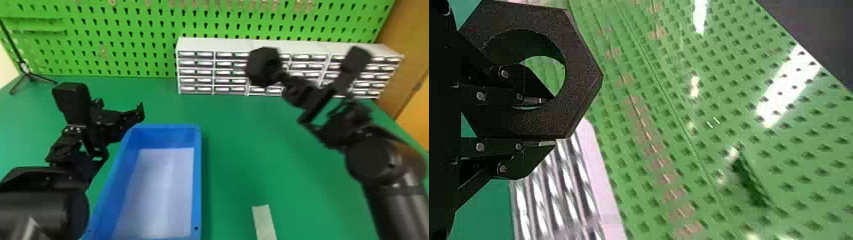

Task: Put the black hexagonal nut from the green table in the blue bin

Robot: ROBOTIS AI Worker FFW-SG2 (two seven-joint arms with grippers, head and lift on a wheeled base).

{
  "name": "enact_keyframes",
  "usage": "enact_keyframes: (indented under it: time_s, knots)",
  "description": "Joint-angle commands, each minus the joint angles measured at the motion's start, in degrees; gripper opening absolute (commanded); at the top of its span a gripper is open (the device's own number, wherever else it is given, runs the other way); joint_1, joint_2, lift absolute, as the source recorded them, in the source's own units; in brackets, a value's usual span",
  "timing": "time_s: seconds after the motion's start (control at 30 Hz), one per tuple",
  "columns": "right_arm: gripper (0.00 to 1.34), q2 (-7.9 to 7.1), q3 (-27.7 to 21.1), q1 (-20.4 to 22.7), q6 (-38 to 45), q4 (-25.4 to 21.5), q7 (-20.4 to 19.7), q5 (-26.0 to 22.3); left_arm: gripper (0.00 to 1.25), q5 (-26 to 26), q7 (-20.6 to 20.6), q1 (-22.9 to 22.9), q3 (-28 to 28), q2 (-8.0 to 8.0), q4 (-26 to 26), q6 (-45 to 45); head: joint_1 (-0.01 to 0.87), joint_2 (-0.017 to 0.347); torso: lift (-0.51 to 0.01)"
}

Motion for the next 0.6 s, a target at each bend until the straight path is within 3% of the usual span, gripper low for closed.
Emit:
enact_keyframes:
  time_s: [0.0, 0.3, 0.57]
  knots:
    - [0.21, -0.66, 7.5, -0.7, -0.1, 2.6, 0.0, -7.4, 1.12, 0.0, 0.4, -0.3, 0.2, 0.00, 0.0, 0.0, 0.692, 0.008, -0.097]
    - [0.21, -2.50, 19.7, -2.6, -0.1, 3.6, 0.0, -14.2, 1.12, -0.2, 0.9, -0.5, 0.3, 0.00, 0.0, 0.0, 0.692, 0.008, -0.097]
    - [0.21, -4.00, 26.7, -3.8, 0.1, 3.7, -0.3, -17.1, 1.12, -0.2, 1.2, -0.5, 0.7, 0.00, 0.0, 0.0, 0.692, 0.008, -0.097]
